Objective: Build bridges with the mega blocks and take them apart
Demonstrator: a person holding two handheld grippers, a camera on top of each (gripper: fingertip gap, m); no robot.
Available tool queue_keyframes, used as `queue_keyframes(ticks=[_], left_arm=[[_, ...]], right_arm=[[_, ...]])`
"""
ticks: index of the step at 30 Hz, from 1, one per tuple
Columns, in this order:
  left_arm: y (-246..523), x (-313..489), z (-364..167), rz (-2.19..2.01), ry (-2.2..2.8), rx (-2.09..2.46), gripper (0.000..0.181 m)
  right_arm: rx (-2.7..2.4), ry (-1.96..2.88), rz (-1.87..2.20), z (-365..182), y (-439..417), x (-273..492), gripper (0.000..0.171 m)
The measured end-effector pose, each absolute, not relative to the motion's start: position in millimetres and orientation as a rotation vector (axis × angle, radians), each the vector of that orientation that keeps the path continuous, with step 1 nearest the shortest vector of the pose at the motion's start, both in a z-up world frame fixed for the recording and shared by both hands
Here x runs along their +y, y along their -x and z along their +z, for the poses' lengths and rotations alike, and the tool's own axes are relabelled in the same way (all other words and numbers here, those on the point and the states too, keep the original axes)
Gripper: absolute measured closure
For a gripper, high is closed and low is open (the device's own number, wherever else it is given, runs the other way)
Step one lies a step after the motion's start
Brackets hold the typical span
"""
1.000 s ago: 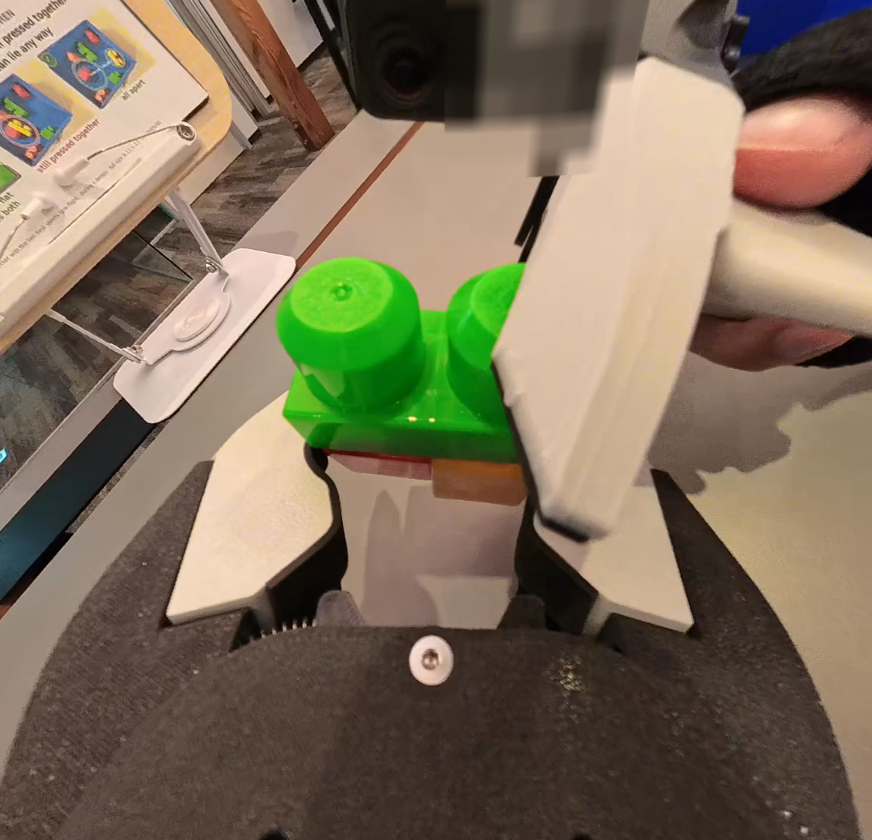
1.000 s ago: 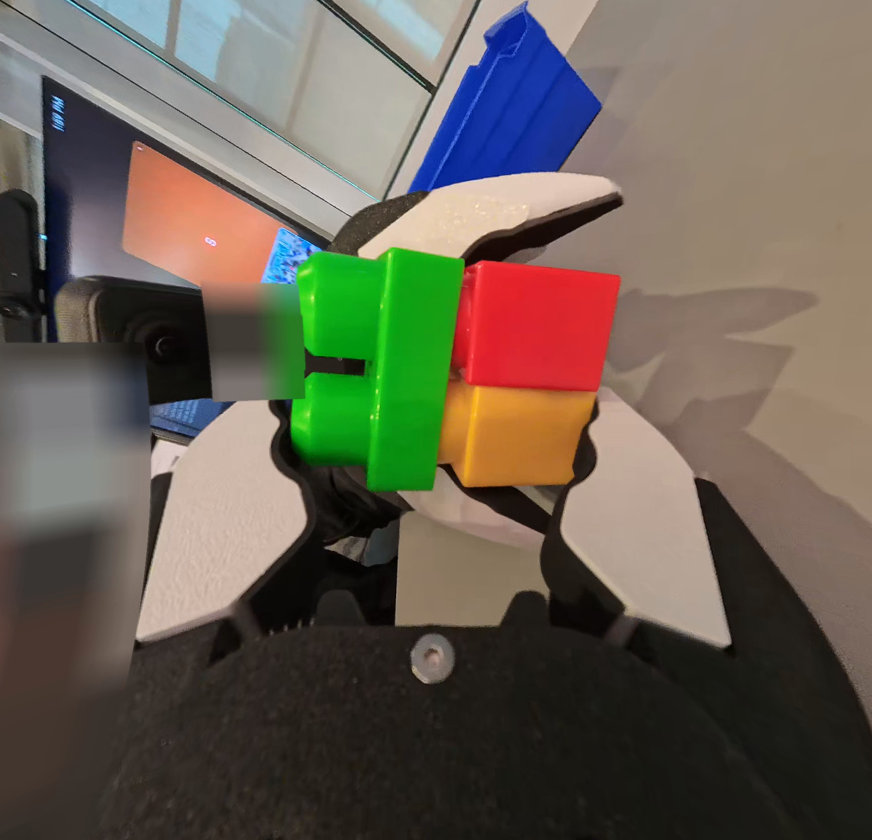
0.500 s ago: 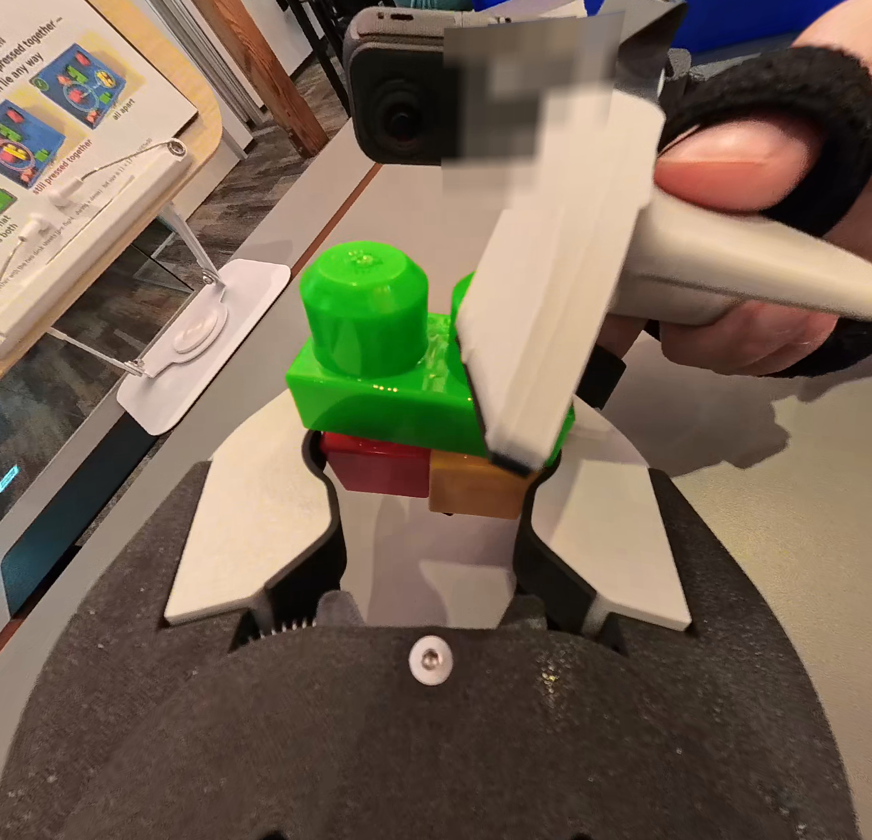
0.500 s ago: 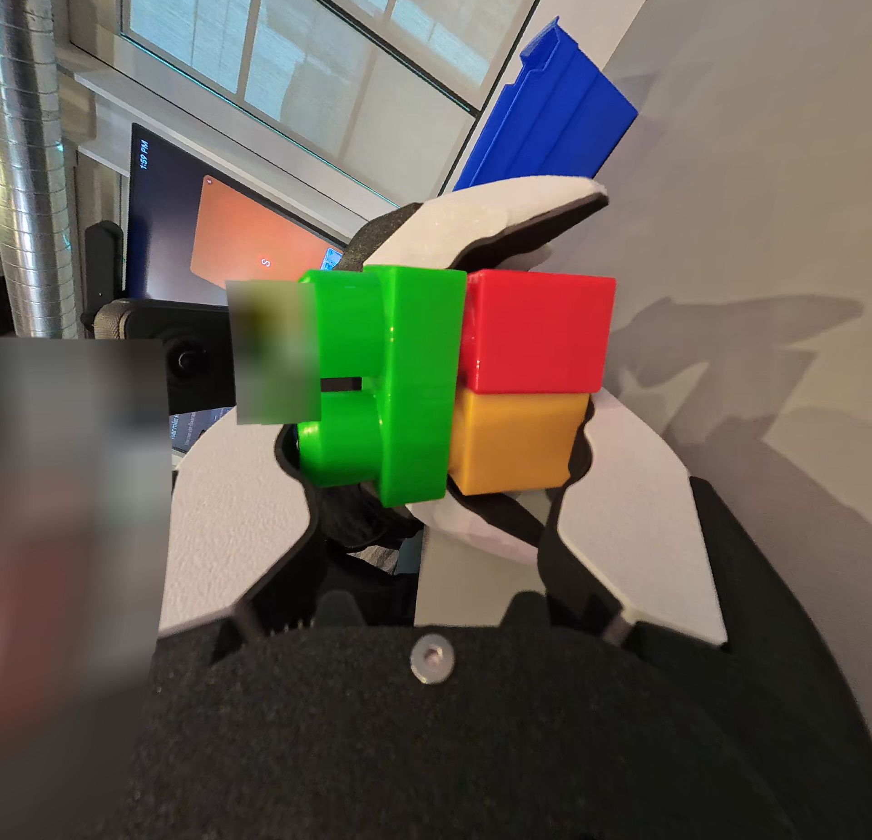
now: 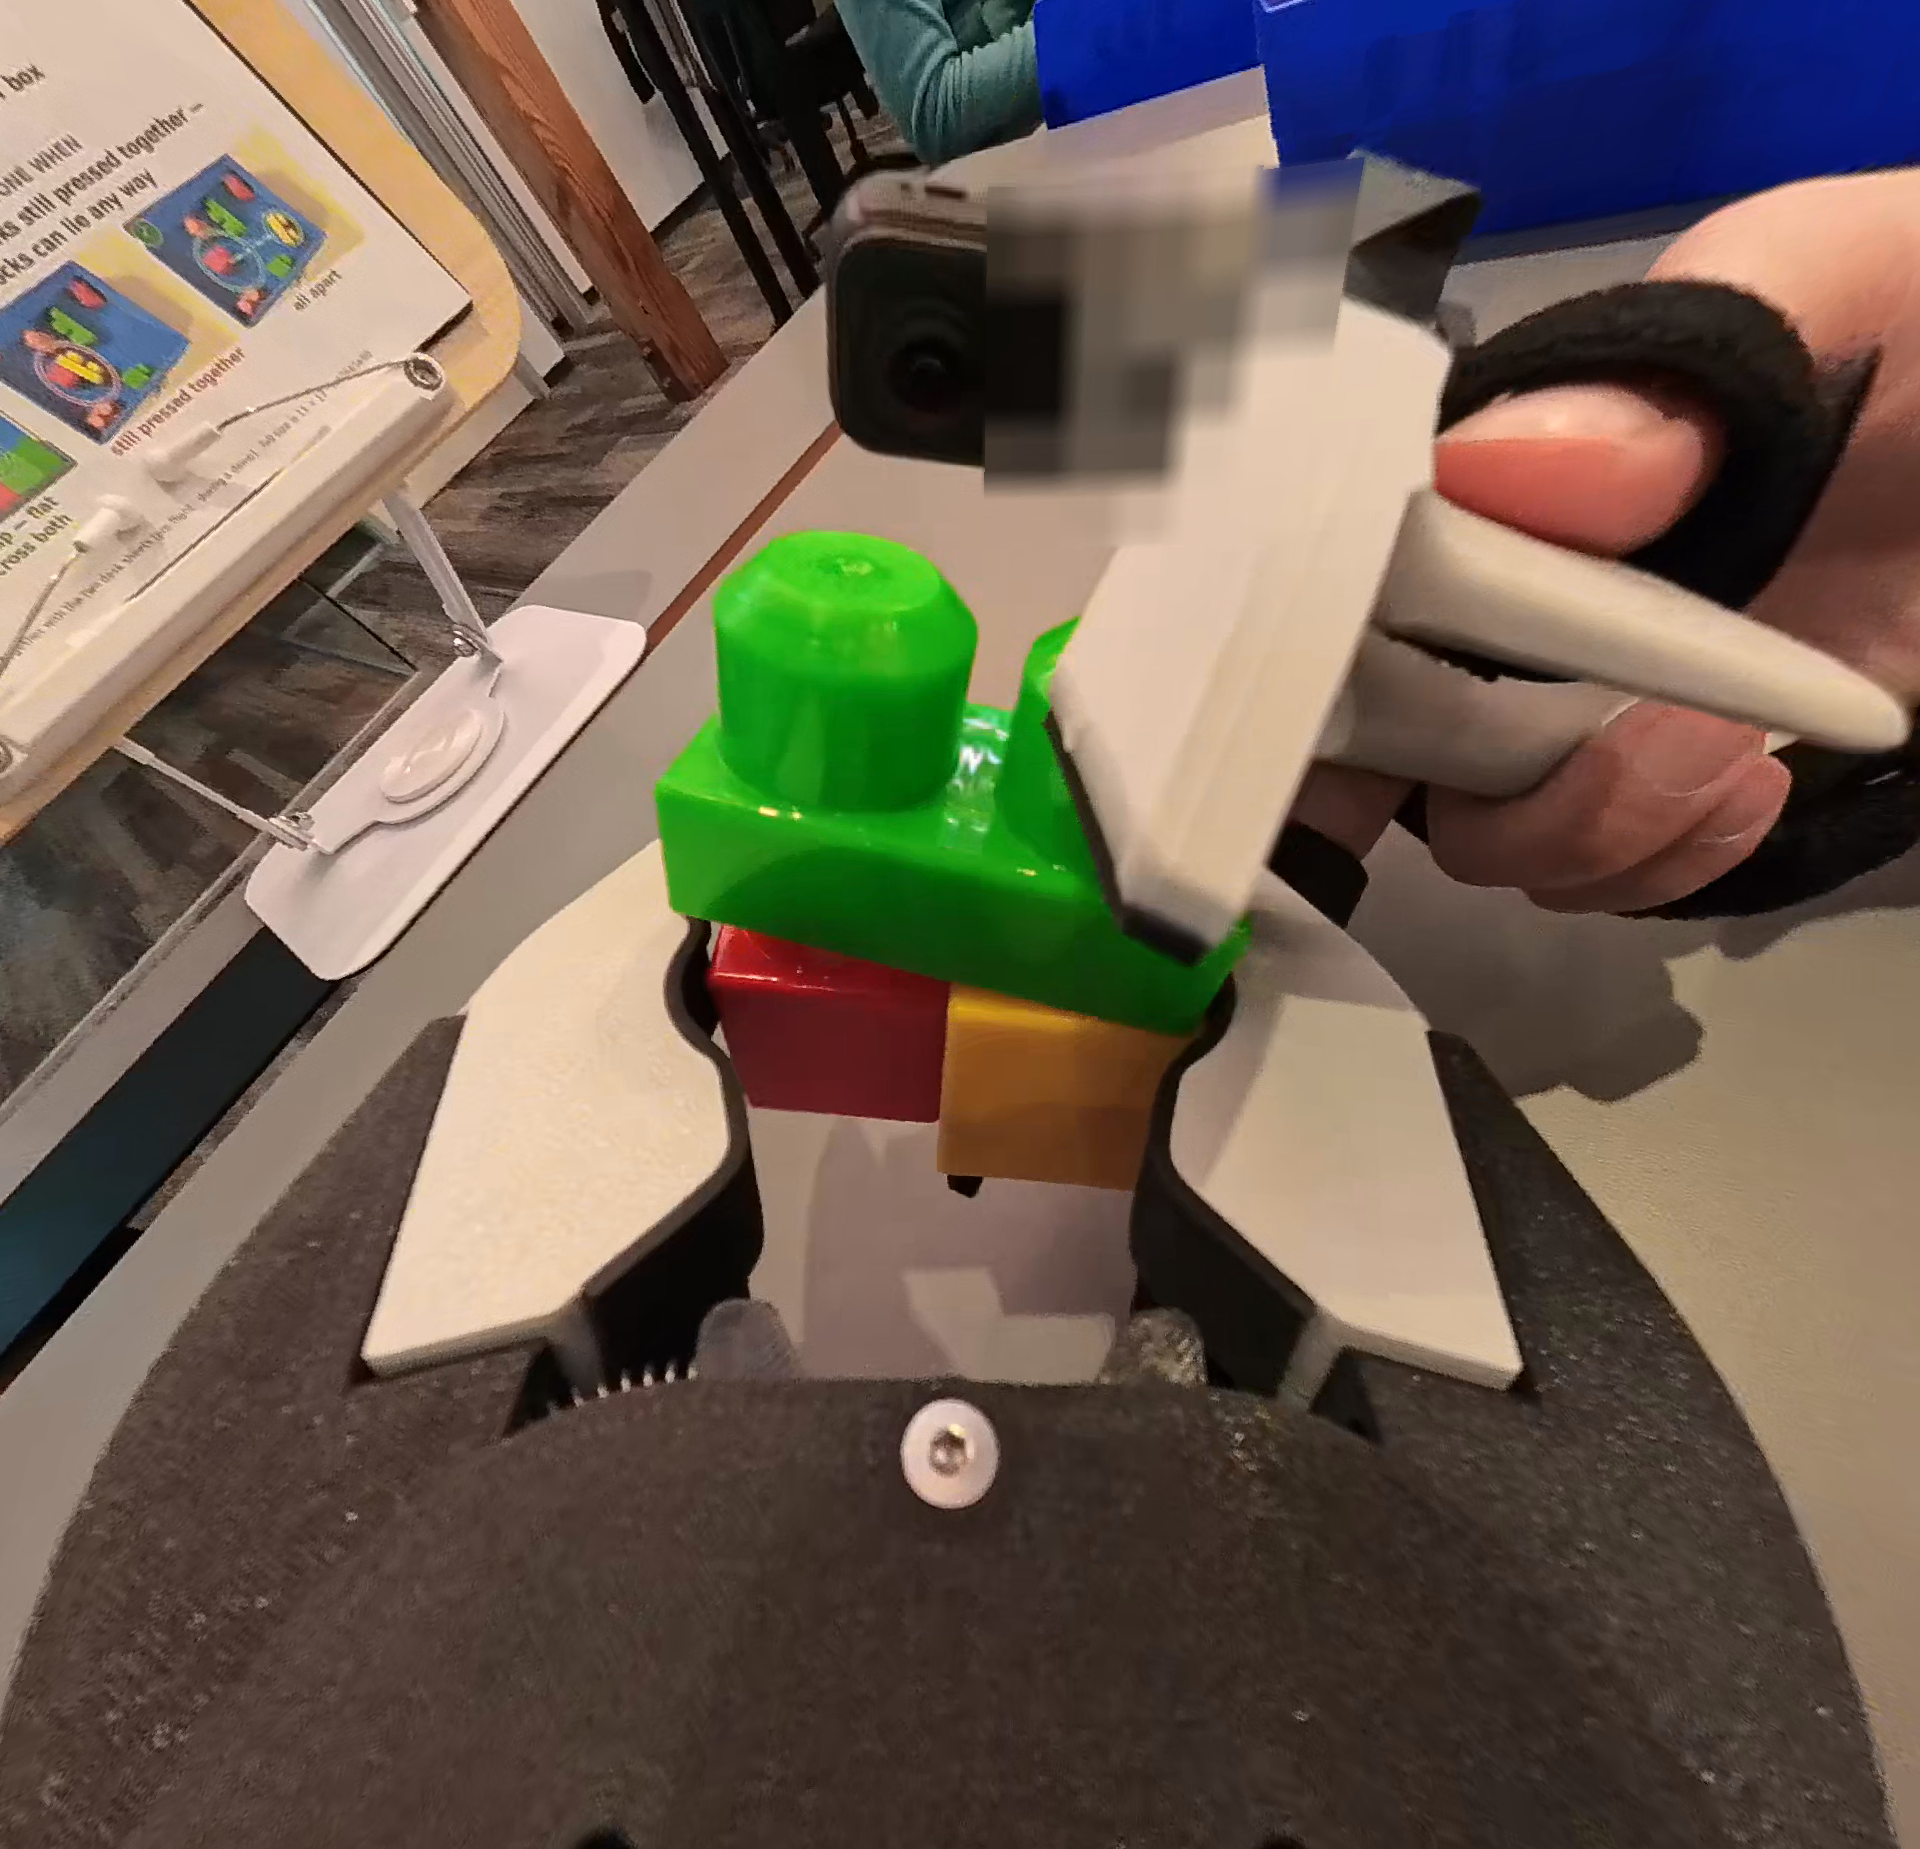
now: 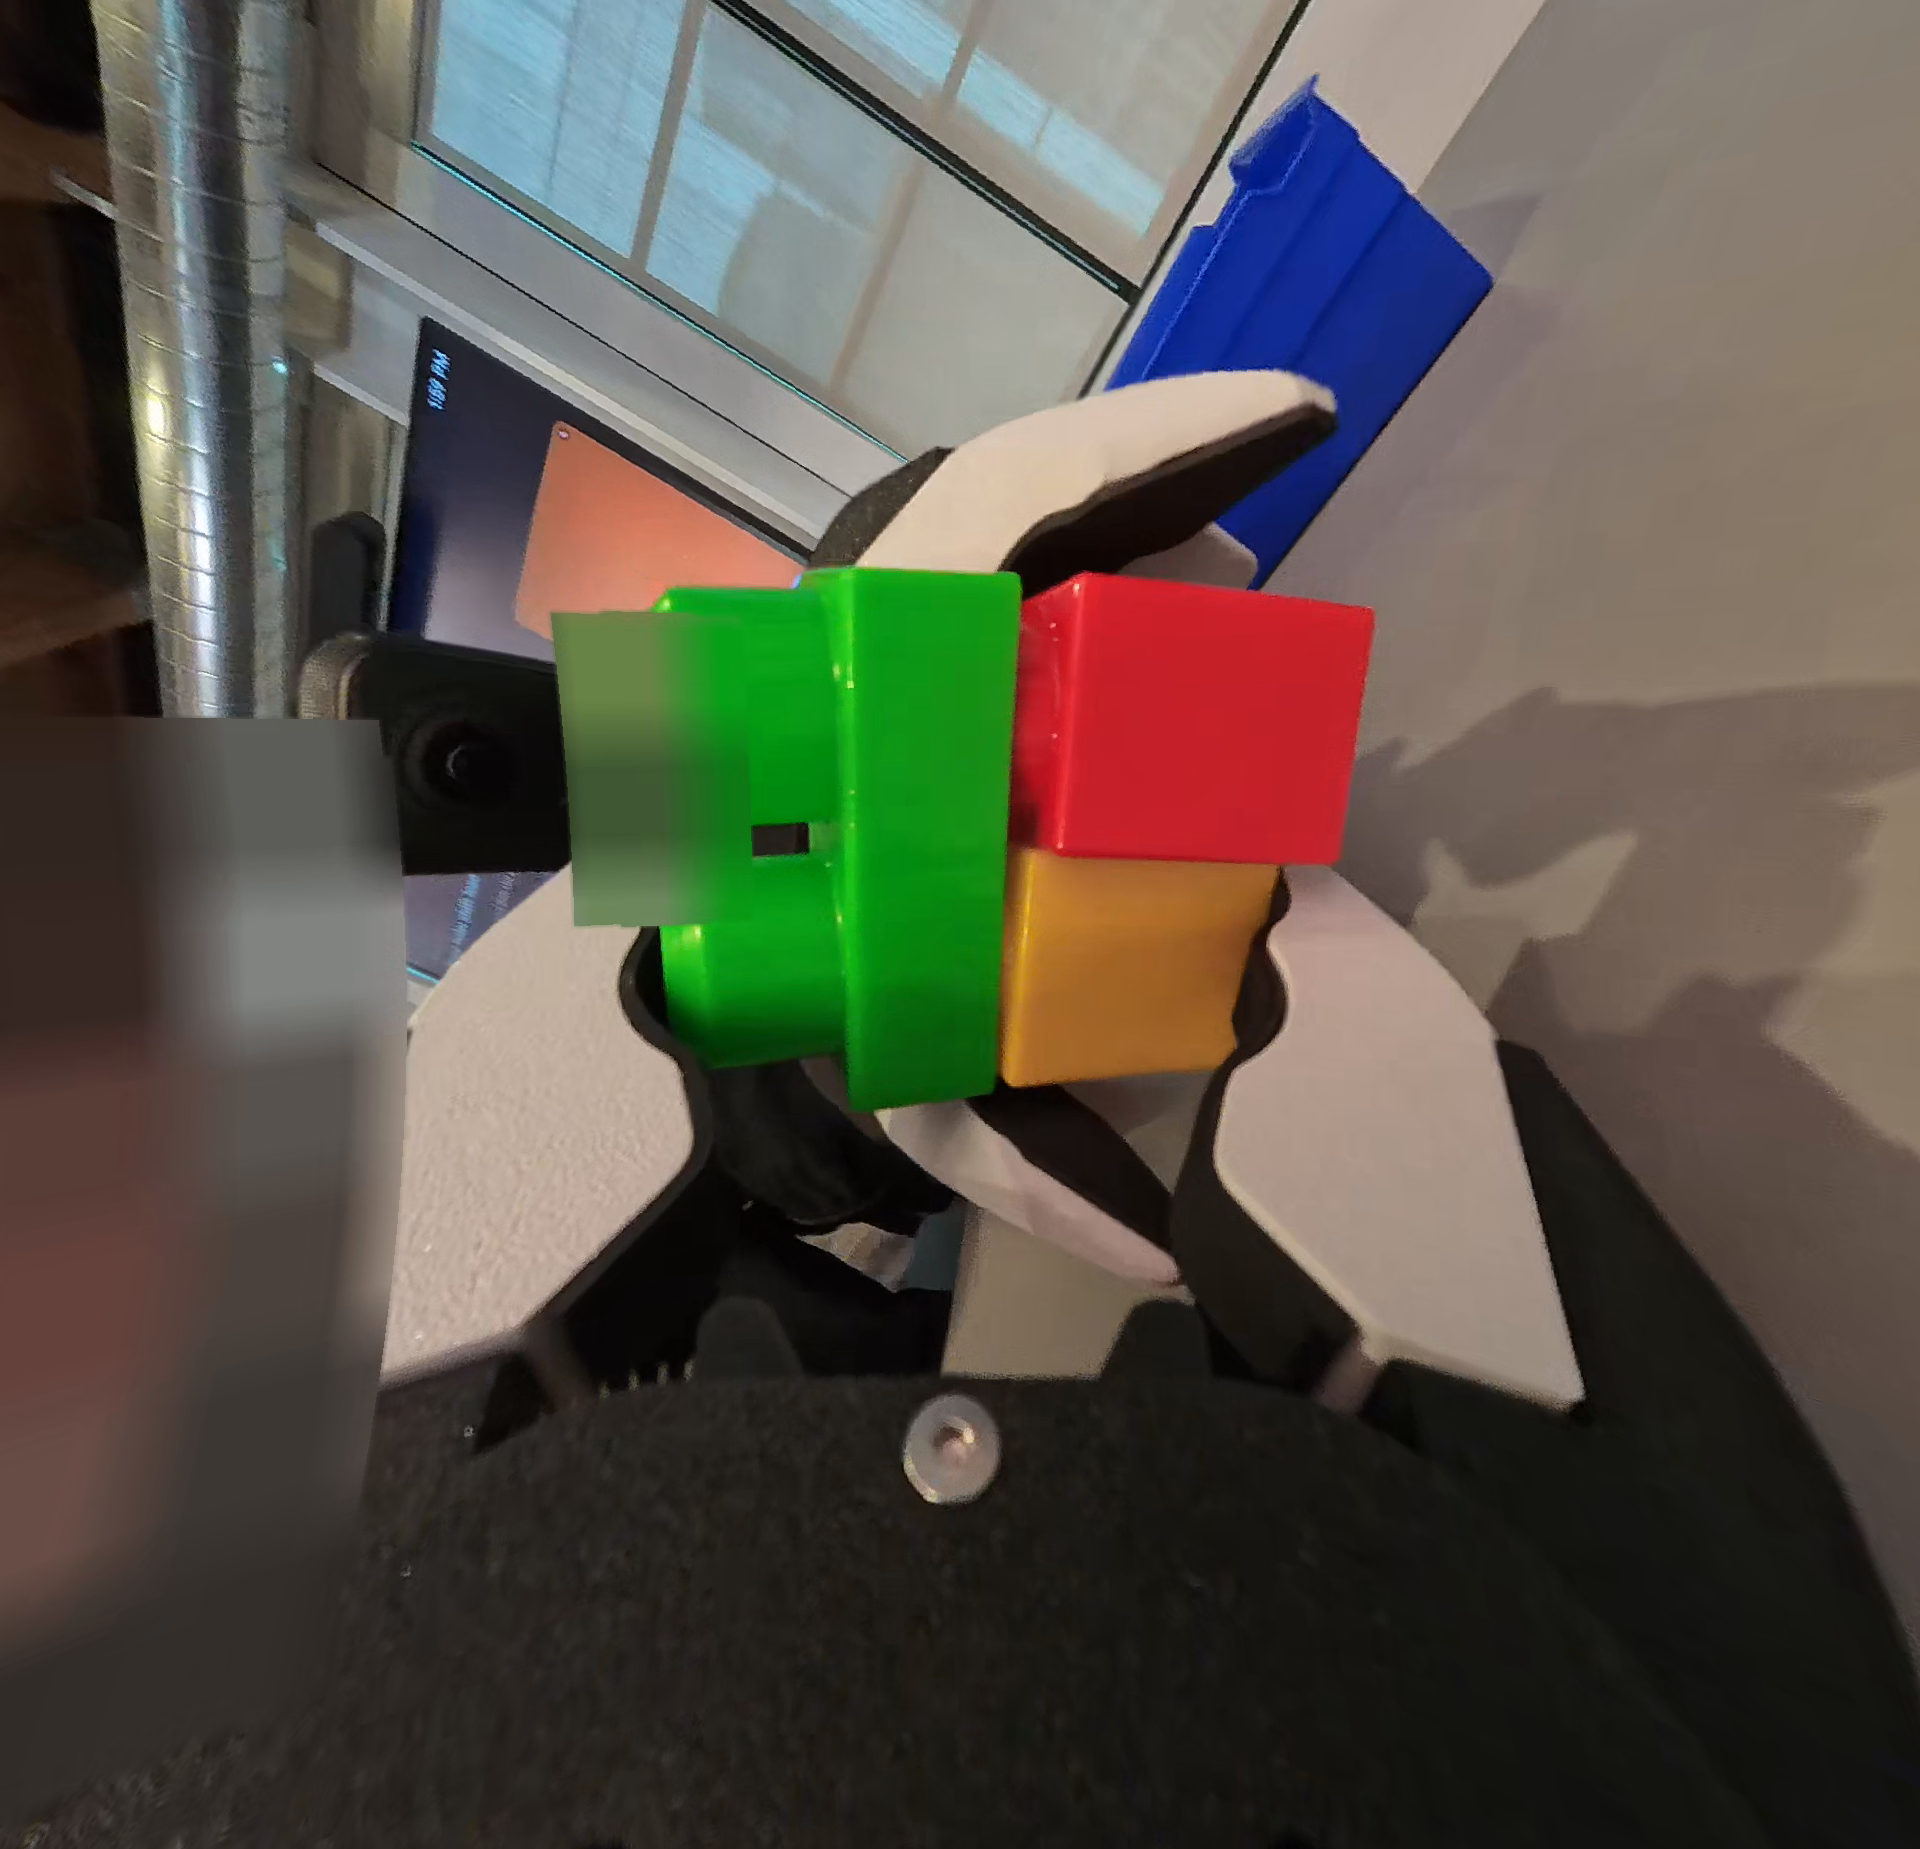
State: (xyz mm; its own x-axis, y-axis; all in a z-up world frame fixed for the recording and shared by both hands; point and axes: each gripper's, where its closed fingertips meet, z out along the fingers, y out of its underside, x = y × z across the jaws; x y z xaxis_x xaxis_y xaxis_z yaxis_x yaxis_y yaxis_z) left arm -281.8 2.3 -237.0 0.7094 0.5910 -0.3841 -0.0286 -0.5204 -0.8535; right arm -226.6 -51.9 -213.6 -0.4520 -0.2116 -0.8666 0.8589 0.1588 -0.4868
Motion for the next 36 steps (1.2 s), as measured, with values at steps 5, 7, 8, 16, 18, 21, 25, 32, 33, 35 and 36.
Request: queue_keyframes(ticks=[5,7,8,16,18,21,25,32,33,35,36], left_arm=[[282,3,-234,0.867,1.966,-0.428,0.092],[283,2,-235,0.881,1.97,-0.428,0.092],[283,1,-233,0.89,1.962,-0.428,0.092],[277,3,-218,0.884,1.881,-0.41,0.092],[269,12,-216,0.788,1.858,-0.378,0.092],[262,23,-224,0.729,1.888,-0.332,0.092],[260,27,-234,0.741,1.946,-0.296,0.092],[259,28,-232,0.764,1.928,-0.279,0.092],[258,28,-231,0.768,1.924,-0.277,0.092],[258,28,-231,0.761,1.922,-0.283,0.092],[258,28,-231,0.767,1.919,-0.28,0.092]], right_arm=[[1.554,-0.639,-1.492,-213,226,-51,0.065],[1.565,-0.642,-1.508,-213,227,-52,0.065],[1.559,-0.646,-1.52,-212,228,-52,0.065],[1.629,-0.661,-1.56,-205,231,-46,0.048],[1.559,-0.69,-1.597,-198,239,-41,0.049],[1.499,-0.674,-1.56,-194,235,-41,0.05],[1.55,-0.694,-1.499,-206,231,-43,0.052],[1.494,-0.68,-1.498,-204,231,-42,0.059],[1.479,-0.674,-1.498,-204,230,-41,0.06],[1.451,-0.664,-1.5,-203,230,-41,0.061],[1.447,-0.659,-1.507,-202,230,-41,0.061]])
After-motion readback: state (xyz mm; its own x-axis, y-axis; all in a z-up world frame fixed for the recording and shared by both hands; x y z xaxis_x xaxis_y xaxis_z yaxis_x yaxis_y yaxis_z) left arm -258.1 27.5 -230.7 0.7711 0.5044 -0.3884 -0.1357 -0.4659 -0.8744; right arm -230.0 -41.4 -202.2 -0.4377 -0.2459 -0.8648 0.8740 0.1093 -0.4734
